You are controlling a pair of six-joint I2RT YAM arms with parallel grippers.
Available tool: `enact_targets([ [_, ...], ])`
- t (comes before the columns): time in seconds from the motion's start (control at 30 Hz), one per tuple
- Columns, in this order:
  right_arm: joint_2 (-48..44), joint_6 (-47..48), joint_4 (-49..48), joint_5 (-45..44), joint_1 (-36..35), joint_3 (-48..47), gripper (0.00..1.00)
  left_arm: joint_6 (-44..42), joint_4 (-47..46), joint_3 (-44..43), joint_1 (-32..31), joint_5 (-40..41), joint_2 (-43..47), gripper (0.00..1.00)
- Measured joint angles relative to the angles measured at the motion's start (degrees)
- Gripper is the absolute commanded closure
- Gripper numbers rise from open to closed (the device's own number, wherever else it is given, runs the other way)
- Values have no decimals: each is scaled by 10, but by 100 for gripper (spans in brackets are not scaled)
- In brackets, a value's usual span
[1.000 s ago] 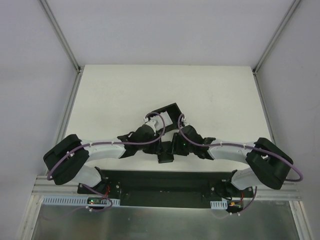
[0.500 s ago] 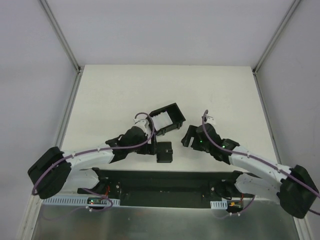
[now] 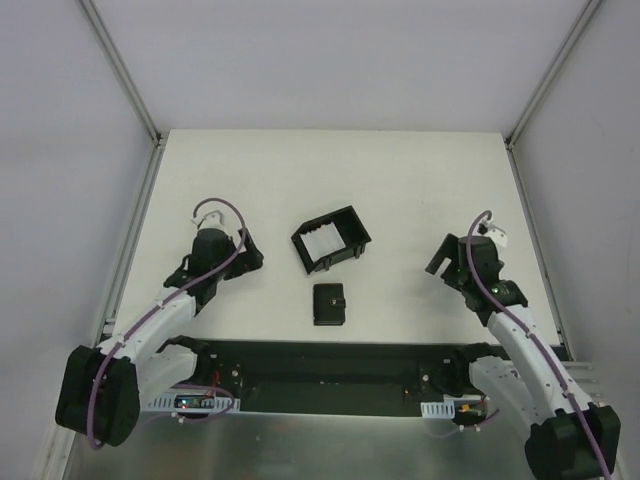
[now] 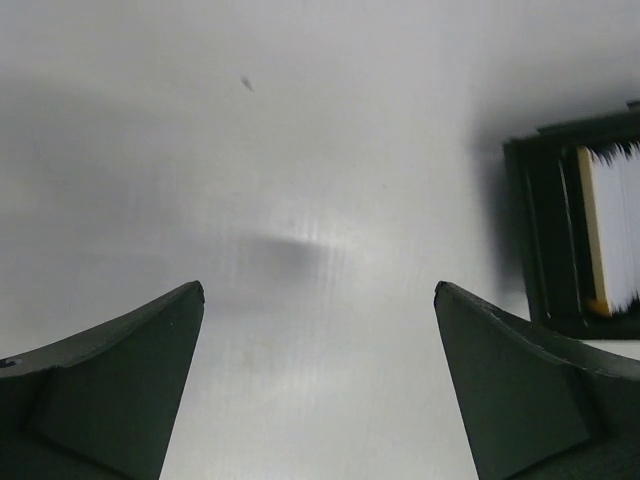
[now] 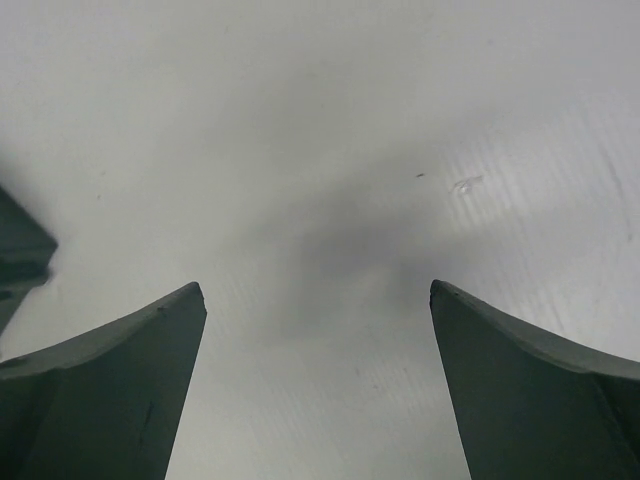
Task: Put the credit cards into the card holder
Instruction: Reset both arms
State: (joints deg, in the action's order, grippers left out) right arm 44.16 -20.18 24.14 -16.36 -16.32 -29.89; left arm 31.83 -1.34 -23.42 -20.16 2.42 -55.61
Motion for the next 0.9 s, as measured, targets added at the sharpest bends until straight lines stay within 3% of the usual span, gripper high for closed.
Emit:
enact_targets([
  [0.17, 17, 56, -4, -14, 72, -18, 4, -16, 21, -19, 73, 32, -2, 1],
  [0.5, 16, 167, -90, -47, 76, 17, 4, -29, 43, -62, 75, 141, -6, 1],
  [0.9, -11, 245, -164, -67, 76, 65, 4, -28, 44, -58, 75, 168, 10, 1],
])
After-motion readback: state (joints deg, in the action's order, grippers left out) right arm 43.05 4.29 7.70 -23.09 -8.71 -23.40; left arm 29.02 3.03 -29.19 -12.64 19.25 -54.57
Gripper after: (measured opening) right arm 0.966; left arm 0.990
